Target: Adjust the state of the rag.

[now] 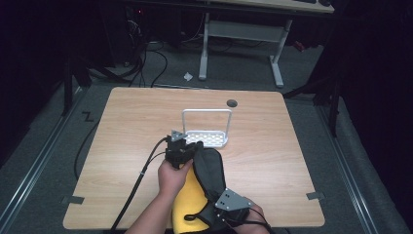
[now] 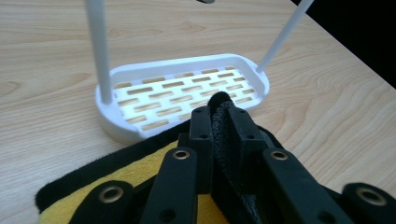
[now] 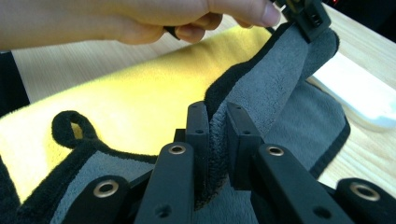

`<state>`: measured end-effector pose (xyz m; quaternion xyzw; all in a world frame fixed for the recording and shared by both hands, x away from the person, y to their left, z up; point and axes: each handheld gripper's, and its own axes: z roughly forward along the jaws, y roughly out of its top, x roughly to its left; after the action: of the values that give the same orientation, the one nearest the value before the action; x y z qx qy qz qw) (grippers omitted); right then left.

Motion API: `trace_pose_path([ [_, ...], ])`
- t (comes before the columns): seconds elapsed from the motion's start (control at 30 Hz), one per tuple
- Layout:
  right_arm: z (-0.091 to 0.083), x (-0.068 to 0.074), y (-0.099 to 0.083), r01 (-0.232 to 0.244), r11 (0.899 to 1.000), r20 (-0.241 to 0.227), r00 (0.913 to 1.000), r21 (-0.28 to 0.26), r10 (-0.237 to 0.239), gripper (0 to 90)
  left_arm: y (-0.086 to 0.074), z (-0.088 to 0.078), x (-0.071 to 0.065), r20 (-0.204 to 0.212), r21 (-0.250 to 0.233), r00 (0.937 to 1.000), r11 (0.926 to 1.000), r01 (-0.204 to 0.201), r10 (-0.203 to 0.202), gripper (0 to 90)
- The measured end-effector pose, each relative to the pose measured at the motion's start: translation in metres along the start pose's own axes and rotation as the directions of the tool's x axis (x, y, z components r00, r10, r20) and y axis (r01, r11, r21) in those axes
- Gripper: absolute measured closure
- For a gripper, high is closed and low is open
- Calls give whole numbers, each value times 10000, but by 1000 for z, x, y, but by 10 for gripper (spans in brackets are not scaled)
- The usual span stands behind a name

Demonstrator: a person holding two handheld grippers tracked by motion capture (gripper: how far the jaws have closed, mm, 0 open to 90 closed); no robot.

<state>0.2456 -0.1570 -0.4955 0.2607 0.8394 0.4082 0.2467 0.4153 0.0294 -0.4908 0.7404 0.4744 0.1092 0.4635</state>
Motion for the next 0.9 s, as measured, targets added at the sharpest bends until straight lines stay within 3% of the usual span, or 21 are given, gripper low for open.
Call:
trace_pose_path([
  [0.43,-1,-4,-13,-107,9992,185,9998,374,101,798,-1,22,-10,-16,486,9999,9987,-118,119,792],
  [0.57,-3,-6,-15,-184,9994,249,9995,283,177,687,2,27,-15,116,539,9998,9984,-192,186,750],
  [0.73,-10,-14,-14,-578,9983,480,9971,-89,582,642,1,36,-25,556,555,9983,9982,-218,187,669],
  [0.9,-18,-26,-13,-1008,9940,654,9925,-431,1035,650,1,39,-34,1307,548,9914,9984,-142,69,543],
])
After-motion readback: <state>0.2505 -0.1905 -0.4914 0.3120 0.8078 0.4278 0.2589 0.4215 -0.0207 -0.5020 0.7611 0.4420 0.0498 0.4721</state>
